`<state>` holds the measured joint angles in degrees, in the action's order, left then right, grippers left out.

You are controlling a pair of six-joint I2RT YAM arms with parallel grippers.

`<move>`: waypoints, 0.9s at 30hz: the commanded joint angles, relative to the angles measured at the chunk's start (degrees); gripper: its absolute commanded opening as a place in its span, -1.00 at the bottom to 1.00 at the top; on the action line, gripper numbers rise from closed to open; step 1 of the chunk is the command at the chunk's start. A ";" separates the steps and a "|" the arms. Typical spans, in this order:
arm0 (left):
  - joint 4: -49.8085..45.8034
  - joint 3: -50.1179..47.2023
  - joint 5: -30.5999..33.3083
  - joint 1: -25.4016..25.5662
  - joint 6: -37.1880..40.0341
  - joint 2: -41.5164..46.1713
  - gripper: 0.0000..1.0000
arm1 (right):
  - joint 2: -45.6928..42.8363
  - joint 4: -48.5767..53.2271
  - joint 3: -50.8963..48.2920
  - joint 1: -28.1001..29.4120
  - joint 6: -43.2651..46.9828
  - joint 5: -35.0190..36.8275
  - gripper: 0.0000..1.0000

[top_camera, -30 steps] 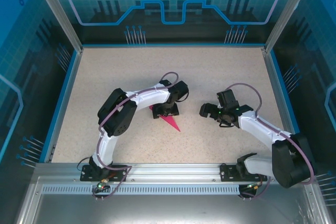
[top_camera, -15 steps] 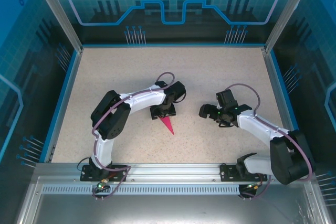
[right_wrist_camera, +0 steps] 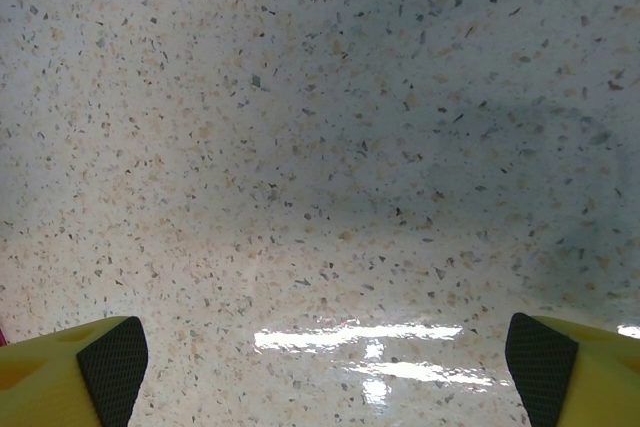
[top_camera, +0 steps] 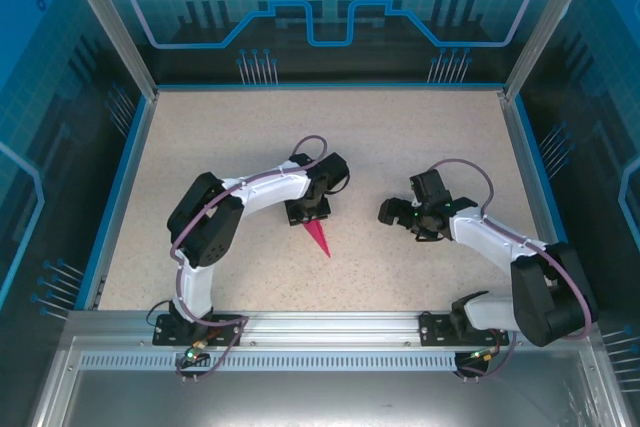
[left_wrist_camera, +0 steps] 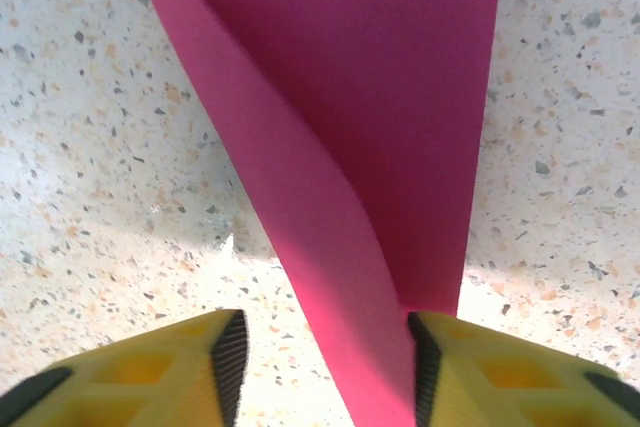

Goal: Fold a paper plane with a square sheet of paper (pick it up from the middle)
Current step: Turn over a paper plane at the center of the table.

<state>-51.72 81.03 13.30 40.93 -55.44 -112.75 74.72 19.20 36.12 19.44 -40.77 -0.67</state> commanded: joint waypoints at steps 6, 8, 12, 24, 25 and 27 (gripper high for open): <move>-0.57 -1.81 1.64 -1.15 -0.79 3.12 -0.38 | 1.05 -0.23 2.10 -0.28 -0.44 -0.89 0.92; -0.32 -2.01 1.64 -1.28 -0.87 3.64 -0.53 | 1.04 -0.12 2.20 -0.26 -0.31 -1.00 0.91; 0.41 -2.48 2.20 -1.91 -0.05 5.64 -0.95 | 0.81 -0.04 2.63 -0.21 -0.27 -1.39 0.91; 25.02 -9.81 -10.22 -3.03 14.82 21.72 -1.00 | -6.31 0.67 3.99 -0.31 0.53 -3.37 0.91; 30.07 -11.89 -13.49 -3.39 14.63 22.41 -1.00 | -6.97 0.45 3.97 -0.36 0.68 -3.69 0.91; 37.70 -15.41 -18.58 -4.01 13.55 22.54 -1.00 | -8.00 -0.07 4.05 -0.29 1.08 -4.73 0.91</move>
<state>-27.27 70.15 4.19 37.95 -43.86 -89.76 68.42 19.33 38.41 19.44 -40.60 -3.40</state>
